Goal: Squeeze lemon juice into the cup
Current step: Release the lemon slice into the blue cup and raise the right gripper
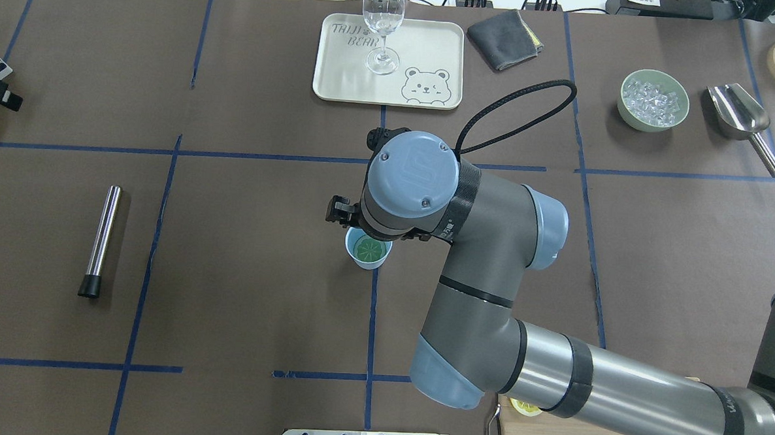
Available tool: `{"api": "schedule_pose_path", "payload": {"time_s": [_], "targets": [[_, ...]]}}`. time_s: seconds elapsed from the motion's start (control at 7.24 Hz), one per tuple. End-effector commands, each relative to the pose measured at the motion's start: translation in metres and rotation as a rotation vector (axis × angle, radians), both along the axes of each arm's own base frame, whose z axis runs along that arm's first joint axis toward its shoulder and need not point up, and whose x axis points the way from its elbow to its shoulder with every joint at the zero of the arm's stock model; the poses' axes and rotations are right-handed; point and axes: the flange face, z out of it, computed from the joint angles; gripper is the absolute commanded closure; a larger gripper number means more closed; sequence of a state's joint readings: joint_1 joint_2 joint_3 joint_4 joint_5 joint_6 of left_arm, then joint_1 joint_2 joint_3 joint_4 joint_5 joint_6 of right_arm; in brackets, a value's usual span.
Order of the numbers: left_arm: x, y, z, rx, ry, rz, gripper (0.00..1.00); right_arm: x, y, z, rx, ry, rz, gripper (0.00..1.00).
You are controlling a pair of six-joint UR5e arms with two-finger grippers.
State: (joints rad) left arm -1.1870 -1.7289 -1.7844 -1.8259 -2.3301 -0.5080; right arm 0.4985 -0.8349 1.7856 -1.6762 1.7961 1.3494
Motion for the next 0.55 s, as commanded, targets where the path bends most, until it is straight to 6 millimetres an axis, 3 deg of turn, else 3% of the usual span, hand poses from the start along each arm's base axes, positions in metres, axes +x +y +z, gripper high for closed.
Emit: {"api": "schedule_pose_path", "payload": {"time_s": [0.0, 0.14, 0.41], "targets": [[0.07, -0.007, -0.006, -0.101, -0.042, 0.055, 0.0, 0.067, -0.027, 0.043, 0.038, 0.07, -0.051, 0.0], [0.091, -0.012, -0.011, -0.159, -0.074, 0.08, 0.0, 0.095, -0.051, 0.061, 0.077, 0.086, -0.09, 0.0], [0.101, -0.003, 0.004, -0.236, -0.116, 0.101, 0.0, 0.175, -0.1, 0.101, 0.115, 0.108, -0.142, 0.0]]}}
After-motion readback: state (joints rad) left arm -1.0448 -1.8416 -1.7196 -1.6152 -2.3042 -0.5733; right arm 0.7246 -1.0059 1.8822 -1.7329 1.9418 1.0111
